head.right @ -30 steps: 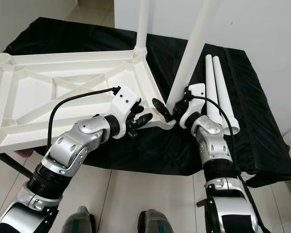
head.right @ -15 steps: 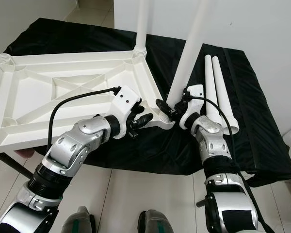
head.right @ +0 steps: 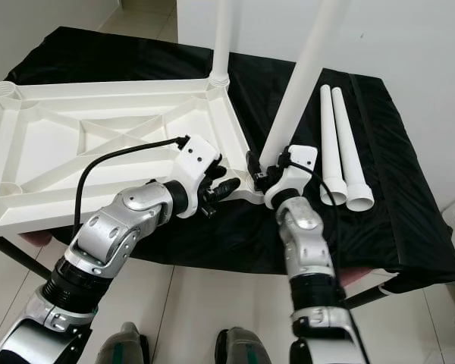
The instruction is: Building children table
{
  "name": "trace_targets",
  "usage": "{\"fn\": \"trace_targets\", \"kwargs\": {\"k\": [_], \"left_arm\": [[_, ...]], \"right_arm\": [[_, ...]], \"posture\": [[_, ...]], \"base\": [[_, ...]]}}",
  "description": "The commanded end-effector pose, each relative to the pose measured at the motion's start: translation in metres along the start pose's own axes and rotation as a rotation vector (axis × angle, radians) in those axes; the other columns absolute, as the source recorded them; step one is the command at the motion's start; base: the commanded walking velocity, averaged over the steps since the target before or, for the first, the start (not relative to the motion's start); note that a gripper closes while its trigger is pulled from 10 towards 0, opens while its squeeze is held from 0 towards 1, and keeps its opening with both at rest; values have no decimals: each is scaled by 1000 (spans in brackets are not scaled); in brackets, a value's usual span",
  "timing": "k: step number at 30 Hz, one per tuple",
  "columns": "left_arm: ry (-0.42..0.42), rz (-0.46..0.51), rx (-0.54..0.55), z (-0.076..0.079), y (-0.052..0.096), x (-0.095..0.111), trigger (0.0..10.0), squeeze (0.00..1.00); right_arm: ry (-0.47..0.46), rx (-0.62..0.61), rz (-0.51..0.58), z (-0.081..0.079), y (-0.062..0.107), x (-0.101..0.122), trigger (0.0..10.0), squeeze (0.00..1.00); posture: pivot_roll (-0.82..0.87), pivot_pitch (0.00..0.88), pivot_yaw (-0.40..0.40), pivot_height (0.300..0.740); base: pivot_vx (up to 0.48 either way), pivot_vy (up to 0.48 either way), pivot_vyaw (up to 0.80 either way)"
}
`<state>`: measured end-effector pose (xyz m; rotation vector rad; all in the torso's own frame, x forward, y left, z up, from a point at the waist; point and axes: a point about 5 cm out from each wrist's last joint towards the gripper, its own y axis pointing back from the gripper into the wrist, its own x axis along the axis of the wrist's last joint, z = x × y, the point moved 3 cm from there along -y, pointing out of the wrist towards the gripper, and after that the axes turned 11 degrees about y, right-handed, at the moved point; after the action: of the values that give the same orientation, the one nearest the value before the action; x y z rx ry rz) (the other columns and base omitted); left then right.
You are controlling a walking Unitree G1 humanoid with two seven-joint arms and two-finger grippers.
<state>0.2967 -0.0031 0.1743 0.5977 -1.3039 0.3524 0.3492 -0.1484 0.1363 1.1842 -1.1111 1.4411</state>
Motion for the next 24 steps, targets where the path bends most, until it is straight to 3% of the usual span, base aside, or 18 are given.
{"fn": "trace_targets", "kwargs": {"k": [1, 4, 6, 15, 20, 21, 23, 24], "left_arm": [[-1, -8, -12, 3, 0, -1, 10000, 0], [-2, -9, -13, 3, 0, -1, 10000, 0], [-4, -11, -16, 3, -1, -1, 10000, 0], [1, -12, -25, 6, -2, -2, 10000, 0], [3, -10, -28, 6, -2, -1, 10000, 0], [5, -10, -28, 6, -3, -1, 10000, 0], [5, -11, -28, 6, -3, -1, 10000, 0], [4, -13, -28, 6, -3, -2, 10000, 0]], "right_arm": [[-30, -58, -86, -2, 10, -19, 0, 0], [-27, -65, -83, -6, 12, -19, 0, 0], [-14, -103, -65, -11, 23, -10, 0, 0], [21, -112, -52, -8, 39, 6, 0, 0], [36, -109, -66, -5, 41, 4, 0, 0], [59, -117, -81, -2, 41, 1, 10000, 0], [71, -117, -86, -1, 40, -2, 10000, 0], [64, -106, -86, 0, 39, -3, 10000, 1000]], "posture": [[-42, 26, -49, 740], [-42, 26, -49, 740], [-49, 34, -48, 740], [-64, 39, -50, 740], [-65, 42, -50, 740], [-64, 43, -49, 740], [-59, 43, -51, 740], [-56, 42, -50, 740]], "base": [[0, 0, 0], [0, 0, 0], [0, 0, 0], [0, 0, 0], [0, 0, 0], [0, 0, 0], [0, 0, 0], [0, 0, 0]]}}
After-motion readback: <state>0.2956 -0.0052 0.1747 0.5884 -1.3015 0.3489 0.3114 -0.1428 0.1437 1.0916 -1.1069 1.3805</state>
